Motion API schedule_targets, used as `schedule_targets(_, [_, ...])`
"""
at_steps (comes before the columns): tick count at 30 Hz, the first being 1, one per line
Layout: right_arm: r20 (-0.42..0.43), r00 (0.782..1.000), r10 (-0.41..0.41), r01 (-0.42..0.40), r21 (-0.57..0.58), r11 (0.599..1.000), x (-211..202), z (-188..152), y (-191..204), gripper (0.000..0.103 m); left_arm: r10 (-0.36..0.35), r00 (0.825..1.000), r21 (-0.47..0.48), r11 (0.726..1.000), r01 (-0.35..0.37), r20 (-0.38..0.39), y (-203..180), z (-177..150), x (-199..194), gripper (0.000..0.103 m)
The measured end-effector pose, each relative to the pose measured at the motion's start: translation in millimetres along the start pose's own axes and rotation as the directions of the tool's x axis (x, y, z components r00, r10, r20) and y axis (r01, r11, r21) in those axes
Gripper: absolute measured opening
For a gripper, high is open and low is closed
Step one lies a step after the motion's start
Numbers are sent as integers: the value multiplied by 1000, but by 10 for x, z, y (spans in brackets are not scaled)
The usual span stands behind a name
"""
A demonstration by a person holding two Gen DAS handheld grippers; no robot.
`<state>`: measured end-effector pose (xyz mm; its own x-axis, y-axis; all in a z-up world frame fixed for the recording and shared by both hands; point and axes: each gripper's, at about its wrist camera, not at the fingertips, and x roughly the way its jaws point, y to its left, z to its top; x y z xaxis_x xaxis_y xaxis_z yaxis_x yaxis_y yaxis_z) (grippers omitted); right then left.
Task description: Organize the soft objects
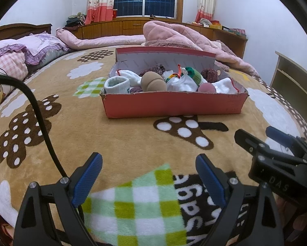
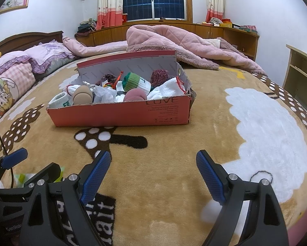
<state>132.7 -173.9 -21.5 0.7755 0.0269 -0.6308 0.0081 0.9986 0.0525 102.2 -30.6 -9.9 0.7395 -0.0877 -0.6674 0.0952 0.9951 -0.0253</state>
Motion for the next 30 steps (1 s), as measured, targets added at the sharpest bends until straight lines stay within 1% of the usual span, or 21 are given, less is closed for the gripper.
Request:
schedule_targets(11, [0, 1000, 0, 0, -1, 1000, -1, 4, 9, 88, 12, 1000, 0, 1000, -12, 3, 14, 3, -17, 95])
schedule_targets(30, [0, 1000, 1, -1, -1, 1000, 2, 4, 11, 88, 11, 1000, 0, 1000, -11, 3, 6, 0, -16, 95])
